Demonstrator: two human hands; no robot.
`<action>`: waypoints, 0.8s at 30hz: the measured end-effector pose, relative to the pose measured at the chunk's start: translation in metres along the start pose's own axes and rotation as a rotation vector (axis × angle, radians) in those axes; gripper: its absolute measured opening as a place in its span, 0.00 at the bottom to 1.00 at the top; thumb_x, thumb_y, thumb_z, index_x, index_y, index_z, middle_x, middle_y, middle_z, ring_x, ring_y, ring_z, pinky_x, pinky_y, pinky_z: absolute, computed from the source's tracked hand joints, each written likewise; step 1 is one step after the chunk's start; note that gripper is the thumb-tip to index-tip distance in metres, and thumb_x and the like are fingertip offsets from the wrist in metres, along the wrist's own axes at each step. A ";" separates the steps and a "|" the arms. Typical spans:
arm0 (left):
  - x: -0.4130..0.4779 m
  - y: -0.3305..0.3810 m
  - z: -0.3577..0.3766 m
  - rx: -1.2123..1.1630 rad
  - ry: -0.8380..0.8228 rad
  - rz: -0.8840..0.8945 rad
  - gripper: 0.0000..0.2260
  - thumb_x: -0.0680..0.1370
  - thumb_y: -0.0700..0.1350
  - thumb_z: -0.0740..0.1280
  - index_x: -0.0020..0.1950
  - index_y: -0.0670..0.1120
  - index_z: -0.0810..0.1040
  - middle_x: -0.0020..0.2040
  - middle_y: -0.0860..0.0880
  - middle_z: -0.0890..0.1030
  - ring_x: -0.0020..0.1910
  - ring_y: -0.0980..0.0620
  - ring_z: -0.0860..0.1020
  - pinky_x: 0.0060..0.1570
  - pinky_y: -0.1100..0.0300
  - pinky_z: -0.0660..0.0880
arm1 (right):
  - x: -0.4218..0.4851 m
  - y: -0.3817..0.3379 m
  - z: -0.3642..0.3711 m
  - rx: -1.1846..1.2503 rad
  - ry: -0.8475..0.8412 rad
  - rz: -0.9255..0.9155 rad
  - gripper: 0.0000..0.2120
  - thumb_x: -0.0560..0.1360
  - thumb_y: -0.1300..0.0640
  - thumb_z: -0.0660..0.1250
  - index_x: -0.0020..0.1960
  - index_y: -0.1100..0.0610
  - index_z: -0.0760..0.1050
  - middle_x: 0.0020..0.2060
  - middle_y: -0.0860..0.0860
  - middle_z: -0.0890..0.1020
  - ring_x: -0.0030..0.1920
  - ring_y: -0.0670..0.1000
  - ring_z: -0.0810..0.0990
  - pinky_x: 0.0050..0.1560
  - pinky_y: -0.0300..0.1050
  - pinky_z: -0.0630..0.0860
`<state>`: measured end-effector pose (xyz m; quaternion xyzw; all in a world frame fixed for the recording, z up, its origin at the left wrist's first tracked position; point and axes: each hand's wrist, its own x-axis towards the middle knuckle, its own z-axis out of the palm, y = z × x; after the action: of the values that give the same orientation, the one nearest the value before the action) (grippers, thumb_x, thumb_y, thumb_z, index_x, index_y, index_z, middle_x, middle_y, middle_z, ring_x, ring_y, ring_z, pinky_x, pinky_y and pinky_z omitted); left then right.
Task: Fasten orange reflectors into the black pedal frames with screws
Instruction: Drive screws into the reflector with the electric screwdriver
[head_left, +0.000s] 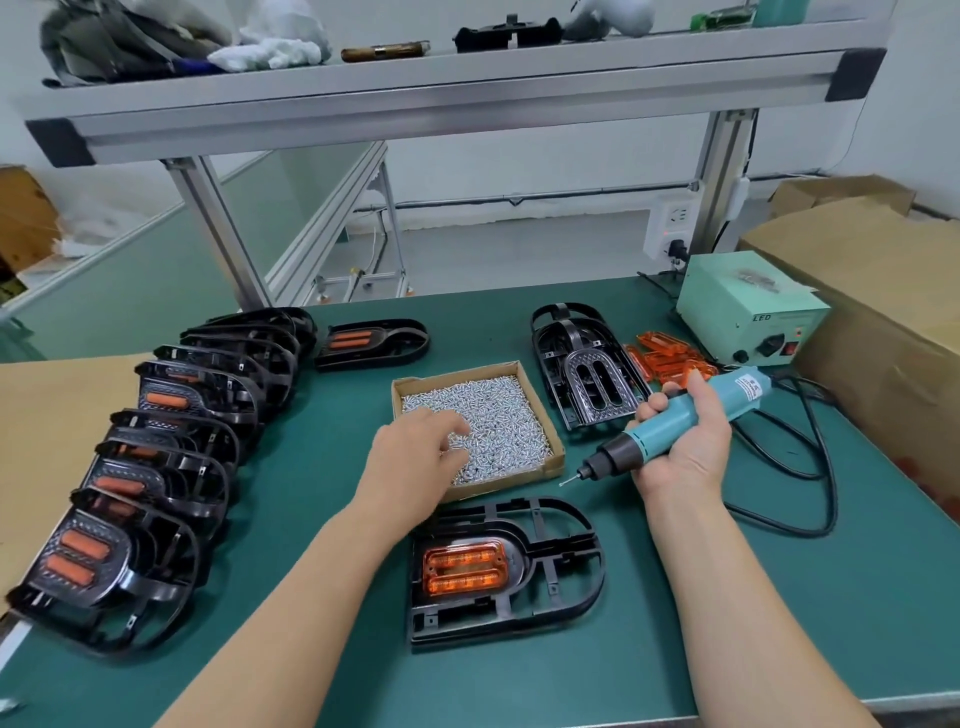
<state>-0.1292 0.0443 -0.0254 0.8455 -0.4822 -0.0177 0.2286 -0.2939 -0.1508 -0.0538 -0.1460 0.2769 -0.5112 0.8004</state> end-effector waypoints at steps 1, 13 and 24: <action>0.006 0.003 0.000 0.019 -0.067 0.007 0.09 0.78 0.46 0.67 0.57 0.53 0.81 0.45 0.54 0.77 0.46 0.53 0.75 0.55 0.54 0.72 | 0.000 0.000 0.000 -0.006 0.000 0.002 0.09 0.76 0.50 0.71 0.46 0.55 0.73 0.34 0.47 0.74 0.32 0.46 0.70 0.35 0.38 0.68; 0.016 0.005 0.006 -0.016 -0.060 -0.015 0.06 0.79 0.40 0.63 0.44 0.47 0.77 0.42 0.53 0.80 0.43 0.52 0.77 0.46 0.57 0.75 | -0.003 -0.002 0.001 -0.004 0.001 0.018 0.12 0.76 0.49 0.71 0.39 0.53 0.74 0.30 0.47 0.75 0.29 0.45 0.72 0.33 0.38 0.69; -0.029 0.017 -0.007 -0.771 -0.012 -0.206 0.08 0.78 0.40 0.69 0.42 0.52 0.83 0.39 0.56 0.84 0.38 0.62 0.79 0.42 0.70 0.72 | -0.032 -0.002 0.024 -0.001 -0.043 -0.035 0.11 0.76 0.52 0.72 0.50 0.54 0.71 0.38 0.48 0.74 0.34 0.46 0.72 0.38 0.39 0.69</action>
<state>-0.1571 0.0635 -0.0174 0.7416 -0.3544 -0.2252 0.5233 -0.2912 -0.1241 -0.0241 -0.1622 0.2574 -0.5220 0.7968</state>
